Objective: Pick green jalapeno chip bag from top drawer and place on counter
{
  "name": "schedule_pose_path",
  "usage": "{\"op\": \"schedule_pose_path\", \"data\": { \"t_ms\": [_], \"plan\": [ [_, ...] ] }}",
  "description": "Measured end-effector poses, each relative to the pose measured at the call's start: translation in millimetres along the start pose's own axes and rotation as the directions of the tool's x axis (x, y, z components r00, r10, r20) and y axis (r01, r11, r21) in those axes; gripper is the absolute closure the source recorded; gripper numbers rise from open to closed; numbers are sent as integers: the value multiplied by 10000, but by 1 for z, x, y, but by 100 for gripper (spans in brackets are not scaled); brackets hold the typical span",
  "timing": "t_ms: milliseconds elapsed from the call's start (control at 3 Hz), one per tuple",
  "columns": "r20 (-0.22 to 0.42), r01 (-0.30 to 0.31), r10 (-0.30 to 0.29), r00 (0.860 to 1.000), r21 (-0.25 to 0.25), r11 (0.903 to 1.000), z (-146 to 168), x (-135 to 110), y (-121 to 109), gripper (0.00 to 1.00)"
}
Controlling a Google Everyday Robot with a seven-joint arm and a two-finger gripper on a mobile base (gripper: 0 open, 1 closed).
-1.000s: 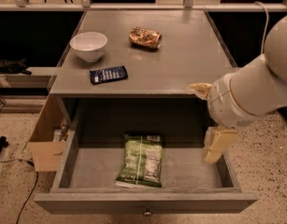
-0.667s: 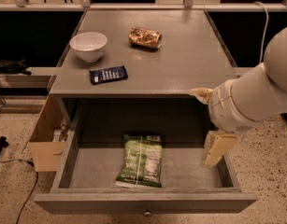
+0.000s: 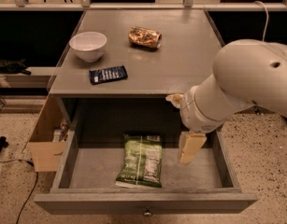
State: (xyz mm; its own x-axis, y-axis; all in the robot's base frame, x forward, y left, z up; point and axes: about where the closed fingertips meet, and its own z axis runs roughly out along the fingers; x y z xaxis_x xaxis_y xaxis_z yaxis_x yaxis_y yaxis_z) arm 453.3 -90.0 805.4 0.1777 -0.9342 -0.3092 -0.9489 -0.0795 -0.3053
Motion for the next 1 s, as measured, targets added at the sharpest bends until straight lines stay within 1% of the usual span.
{"op": "schedule_pose_path", "data": {
  "t_ms": [333, 667, 1000],
  "plan": [
    [-52, 47, -47, 10000, -32, 10000, 14, -12, -3, 0],
    [-132, 23, -20, 9999, 156, 9999, 6, -10, -4, 0],
    [-124, 738, -738, 9972, -63, 9973, 28, -20, -12, 0]
  ]
}}
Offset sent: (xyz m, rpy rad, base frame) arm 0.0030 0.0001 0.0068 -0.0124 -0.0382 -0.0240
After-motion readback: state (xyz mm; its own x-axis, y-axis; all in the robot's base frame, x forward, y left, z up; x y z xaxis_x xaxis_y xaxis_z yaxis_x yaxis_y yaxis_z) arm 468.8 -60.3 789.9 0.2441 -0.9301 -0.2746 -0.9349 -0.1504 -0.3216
